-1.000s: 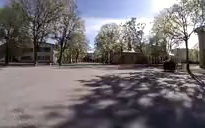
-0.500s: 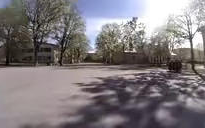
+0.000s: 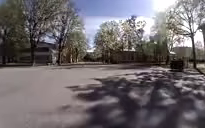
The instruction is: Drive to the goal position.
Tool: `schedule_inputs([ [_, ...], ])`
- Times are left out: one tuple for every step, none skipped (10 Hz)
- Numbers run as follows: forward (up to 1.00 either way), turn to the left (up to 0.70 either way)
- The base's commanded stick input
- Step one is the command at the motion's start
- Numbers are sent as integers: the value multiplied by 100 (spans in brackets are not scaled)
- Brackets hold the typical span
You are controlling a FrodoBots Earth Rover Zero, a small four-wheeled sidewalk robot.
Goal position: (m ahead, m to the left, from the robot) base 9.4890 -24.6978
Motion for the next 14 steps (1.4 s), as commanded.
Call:
schedule_inputs([
  [100,0],
  [100,0],
  [100,0],
  [100,0],
  [100,0],
  [100,0],
  [100,0],
  [100,0],
  [100,0],
  [100,0],
  [100,0],
  [100,0],
  [100,0],
  [100,0],
])
